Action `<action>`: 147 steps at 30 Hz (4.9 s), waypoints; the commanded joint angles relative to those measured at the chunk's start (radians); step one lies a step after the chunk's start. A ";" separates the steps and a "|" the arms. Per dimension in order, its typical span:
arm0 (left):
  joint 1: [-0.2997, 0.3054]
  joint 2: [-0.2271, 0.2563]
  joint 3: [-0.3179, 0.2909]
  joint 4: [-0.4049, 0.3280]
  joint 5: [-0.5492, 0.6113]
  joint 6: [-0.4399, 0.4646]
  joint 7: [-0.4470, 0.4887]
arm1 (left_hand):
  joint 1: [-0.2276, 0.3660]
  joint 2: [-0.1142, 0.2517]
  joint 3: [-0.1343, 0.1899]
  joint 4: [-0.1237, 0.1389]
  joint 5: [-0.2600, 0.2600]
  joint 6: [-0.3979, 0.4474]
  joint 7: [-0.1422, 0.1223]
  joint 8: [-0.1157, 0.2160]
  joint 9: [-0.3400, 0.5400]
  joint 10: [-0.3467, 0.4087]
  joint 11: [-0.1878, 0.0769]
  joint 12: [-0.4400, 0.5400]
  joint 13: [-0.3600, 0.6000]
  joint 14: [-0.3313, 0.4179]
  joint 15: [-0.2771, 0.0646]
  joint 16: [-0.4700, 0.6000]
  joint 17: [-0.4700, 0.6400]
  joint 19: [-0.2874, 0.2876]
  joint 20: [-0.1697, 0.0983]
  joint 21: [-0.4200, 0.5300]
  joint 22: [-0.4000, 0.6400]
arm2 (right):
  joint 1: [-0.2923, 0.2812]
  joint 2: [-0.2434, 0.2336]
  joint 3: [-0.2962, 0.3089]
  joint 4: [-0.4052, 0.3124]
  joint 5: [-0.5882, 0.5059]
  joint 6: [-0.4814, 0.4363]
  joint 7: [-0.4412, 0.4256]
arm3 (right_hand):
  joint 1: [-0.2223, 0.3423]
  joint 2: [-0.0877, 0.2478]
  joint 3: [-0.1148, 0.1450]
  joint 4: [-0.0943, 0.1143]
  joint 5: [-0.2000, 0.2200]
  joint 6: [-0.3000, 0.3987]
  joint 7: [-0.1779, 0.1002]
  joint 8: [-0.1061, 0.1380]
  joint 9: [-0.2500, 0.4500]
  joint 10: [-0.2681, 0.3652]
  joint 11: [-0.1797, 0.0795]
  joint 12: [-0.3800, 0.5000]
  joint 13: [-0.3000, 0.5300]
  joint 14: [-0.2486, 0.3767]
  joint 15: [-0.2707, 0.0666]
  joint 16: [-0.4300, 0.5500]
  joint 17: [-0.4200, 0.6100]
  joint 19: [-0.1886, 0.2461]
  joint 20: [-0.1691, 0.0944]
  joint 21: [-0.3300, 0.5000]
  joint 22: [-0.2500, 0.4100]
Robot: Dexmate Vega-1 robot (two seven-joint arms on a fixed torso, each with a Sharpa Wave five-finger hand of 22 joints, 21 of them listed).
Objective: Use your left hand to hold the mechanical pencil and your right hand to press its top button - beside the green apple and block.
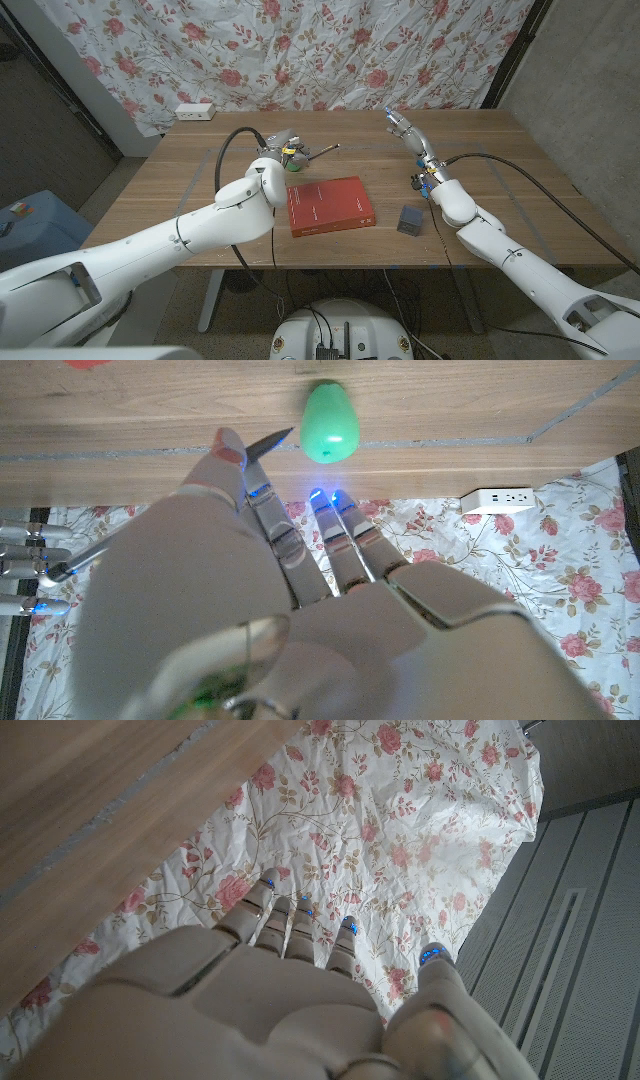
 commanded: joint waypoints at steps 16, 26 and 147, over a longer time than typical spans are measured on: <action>-0.218 0.178 0.258 -0.100 0.116 0.121 -0.199 | 0.004 0.008 -0.003 0.002 0.007 0.009 -0.007 0.007 0.006 0.031 -0.024 0.004 0.001 -0.008 -0.167 0.001 0.002 -0.009 -0.043 -0.001 0.002 | -0.034 0.007 0.039 -0.066 0.215 -0.161 0.078 | -0.015 0.012 0.003 0.015 0.009 -0.009 0.022 0.002 0.001 0.005 -0.006 0.001 0.000 0.008 -0.016 -0.002 -0.005 -0.003 -0.009 0.000 0.002; -0.287 0.203 0.373 -0.105 0.192 0.162 -0.260 | 0.004 0.008 -0.003 0.002 0.007 0.009 -0.011 0.008 0.007 0.031 -0.025 0.004 0.001 -0.011 -0.167 0.001 0.002 -0.010 -0.043 -0.001 0.002 | -0.048 0.015 0.050 -0.075 0.259 -0.185 0.070 | -0.021 0.009 0.005 0.019 0.012 -0.010 0.070 0.006 0.000 0.015 -0.031 0.002 -0.002 0.022 -0.035 0.001 -0.014 0.003 -0.024 0.002 0.002; 0.274 -0.116 -0.167 0.217 1.123 -0.278 -0.953 | -0.119 -0.090 -0.084 0.021 0.006 -0.148 -0.029 -0.036 0.004 -0.165 -0.020 -0.015 -0.005 -0.033 -0.160 0.000 0.002 -0.045 -0.042 -0.008 0.000 | -0.062 0.032 0.047 -0.032 0.385 -0.237 0.124 | -0.035 0.011 0.032 0.041 0.013 0.012 0.156 0.015 0.002 0.030 -0.012 0.003 -0.001 0.043 -0.033 0.003 -0.053 0.000 -0.033 0.002 0.001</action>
